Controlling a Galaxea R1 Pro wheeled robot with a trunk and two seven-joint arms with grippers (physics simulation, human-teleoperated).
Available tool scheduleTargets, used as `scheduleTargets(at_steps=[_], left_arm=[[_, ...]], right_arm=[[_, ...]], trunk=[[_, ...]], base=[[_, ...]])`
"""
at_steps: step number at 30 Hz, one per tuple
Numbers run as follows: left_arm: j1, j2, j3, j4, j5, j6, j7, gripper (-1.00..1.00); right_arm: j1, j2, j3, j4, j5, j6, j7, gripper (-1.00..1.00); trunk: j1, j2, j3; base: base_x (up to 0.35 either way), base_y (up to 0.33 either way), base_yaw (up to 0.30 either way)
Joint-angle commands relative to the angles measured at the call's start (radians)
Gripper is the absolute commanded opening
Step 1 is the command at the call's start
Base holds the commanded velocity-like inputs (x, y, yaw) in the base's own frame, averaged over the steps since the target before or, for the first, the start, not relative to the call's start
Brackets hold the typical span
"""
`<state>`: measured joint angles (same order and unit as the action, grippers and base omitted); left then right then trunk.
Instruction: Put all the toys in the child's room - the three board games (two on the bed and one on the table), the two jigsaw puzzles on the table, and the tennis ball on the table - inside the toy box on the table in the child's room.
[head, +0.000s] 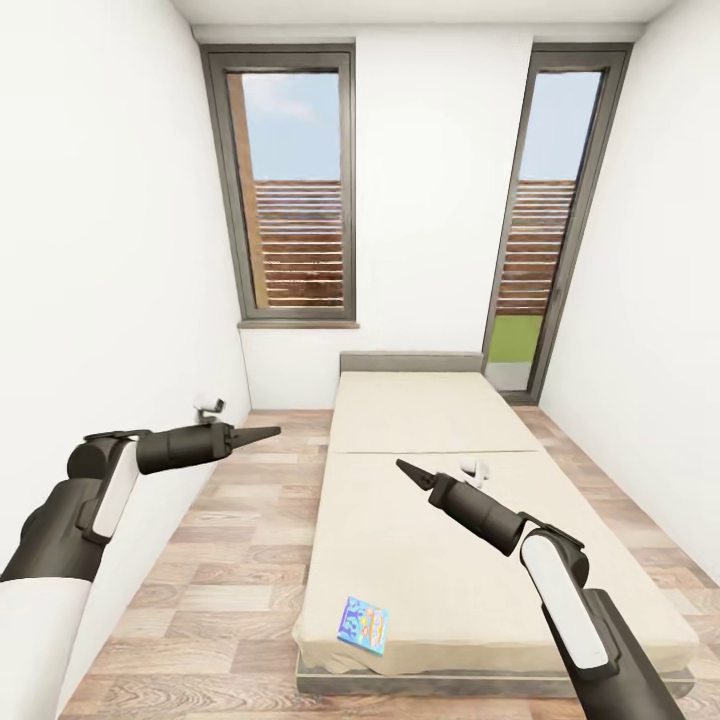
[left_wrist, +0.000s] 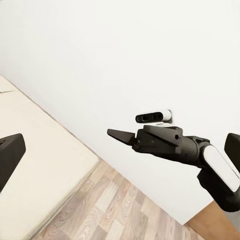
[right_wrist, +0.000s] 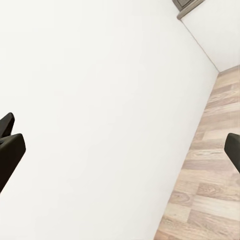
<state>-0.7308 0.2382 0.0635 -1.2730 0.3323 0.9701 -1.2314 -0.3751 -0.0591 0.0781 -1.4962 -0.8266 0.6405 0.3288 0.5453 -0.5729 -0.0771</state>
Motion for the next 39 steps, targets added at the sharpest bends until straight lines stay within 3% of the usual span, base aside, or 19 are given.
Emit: scheduleTargets(at_steps=[1,12,14,17,24,30,34,39], left_arm=[[-0.001,0.002,0.008,0.001,0.002,0.008,-0.001,1.0],[-0.001,0.026,0.068,0.011,-0.011,0.019,-0.002,1.0],[0.001,0.034,0.07,0.02,-0.026,0.02,-0.003,1.0],[0.008,0.052,0.073,0.071,-0.074,0.021,-0.003,1.0],[0.012,0.056,0.071,0.231,-0.14,0.008,0.001,1.0],[0.013,0.057,0.071,0.277,-0.152,0.005,0.001,1.0],[0.013,0.058,0.071,0.284,-0.154,0.005,0.001,1.0],[0.014,0.053,0.068,0.286,-0.155,0.004,0.003,1.0]], right_arm=[[-0.001,-0.001,0.0,0.0,-0.003,0.004,0.0,1.0],[-0.001,-0.003,-0.001,0.004,-0.004,0.005,0.001,1.0],[-0.001,-0.005,-0.001,0.004,-0.005,0.005,0.002,1.0],[-0.001,-0.006,-0.001,0.005,-0.02,0.014,0.004,1.0],[-0.001,-0.002,-0.007,0.04,-0.041,0.077,-0.008,1.0],[-0.001,0.0,-0.009,0.133,-0.042,0.155,-0.013,1.0],[0.008,0.0,-0.008,0.196,-0.045,0.164,-0.007,1.0],[0.066,0.002,-0.006,0.235,-0.047,0.164,-0.002,1.0]], trunk=[[0.004,-0.009,-0.005],[0.047,-0.086,-0.04],[0.054,-0.1,-0.046],[0.066,-0.121,-0.055],[0.093,-0.17,-0.077],[0.116,-0.212,-0.096],[0.131,-0.24,-0.109],[0.15,-0.275,-0.124]], base=[[0.0,0.0,0.0],[0.0,0.0,0.0],[0.0,0.0,0.0],[0.0,0.0,0.0],[0.0,0.0,0.0],[0.0,0.0,0.0],[0.0,0.0,0.0],[0.0,0.0,0.0]])
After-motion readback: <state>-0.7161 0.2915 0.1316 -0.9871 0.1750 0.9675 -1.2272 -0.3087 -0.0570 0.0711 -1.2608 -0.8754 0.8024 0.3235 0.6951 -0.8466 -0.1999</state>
